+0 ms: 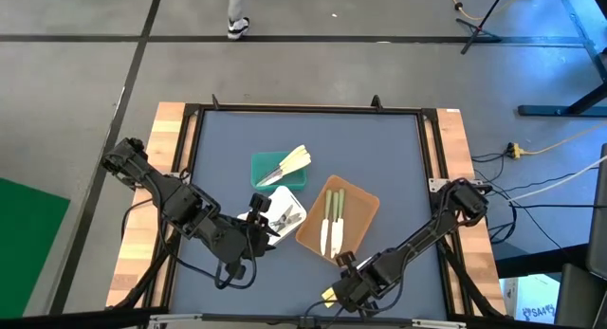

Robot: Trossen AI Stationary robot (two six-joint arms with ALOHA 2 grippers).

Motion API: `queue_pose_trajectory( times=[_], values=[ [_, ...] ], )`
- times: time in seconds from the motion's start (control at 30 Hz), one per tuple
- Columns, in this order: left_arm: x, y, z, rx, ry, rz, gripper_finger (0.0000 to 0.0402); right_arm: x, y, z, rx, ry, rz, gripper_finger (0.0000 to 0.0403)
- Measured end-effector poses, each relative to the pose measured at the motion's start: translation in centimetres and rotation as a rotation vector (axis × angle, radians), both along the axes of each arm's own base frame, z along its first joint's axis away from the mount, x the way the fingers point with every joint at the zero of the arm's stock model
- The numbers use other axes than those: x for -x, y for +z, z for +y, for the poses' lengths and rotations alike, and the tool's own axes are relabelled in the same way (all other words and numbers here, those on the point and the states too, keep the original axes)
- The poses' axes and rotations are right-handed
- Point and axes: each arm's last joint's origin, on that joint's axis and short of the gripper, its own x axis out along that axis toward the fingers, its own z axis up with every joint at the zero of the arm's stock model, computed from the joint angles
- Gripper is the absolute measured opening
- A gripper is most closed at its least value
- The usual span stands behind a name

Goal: Sort silverware by color (type)
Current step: Put the yellow knife into the blue bin

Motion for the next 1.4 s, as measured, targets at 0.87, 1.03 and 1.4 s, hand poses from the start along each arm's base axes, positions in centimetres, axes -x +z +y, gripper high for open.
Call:
queue_pose_trajectory(
  times=[0.87, 1.03, 1.4],
  values=[
    [0.0, 0.0, 0.0, 0.0, 0.0, 0.0, 0.0124, -0.09, -0.61, -0.46, 0.005, -0.001, 0.056, 0.0111],
    [0.0, 0.0, 0.0, 0.0, 0.0, 0.0, 0.0124, -0.1, -0.63, -0.45, 0.002, -0.001, 0.057, 0.011],
    [0.0, 0.0, 0.0, 0.0, 0.0, 0.0, 0.0124, -0.11, -0.66, -0.41, -0.004, 0.002, 0.061, 0.0026]
  ],
)
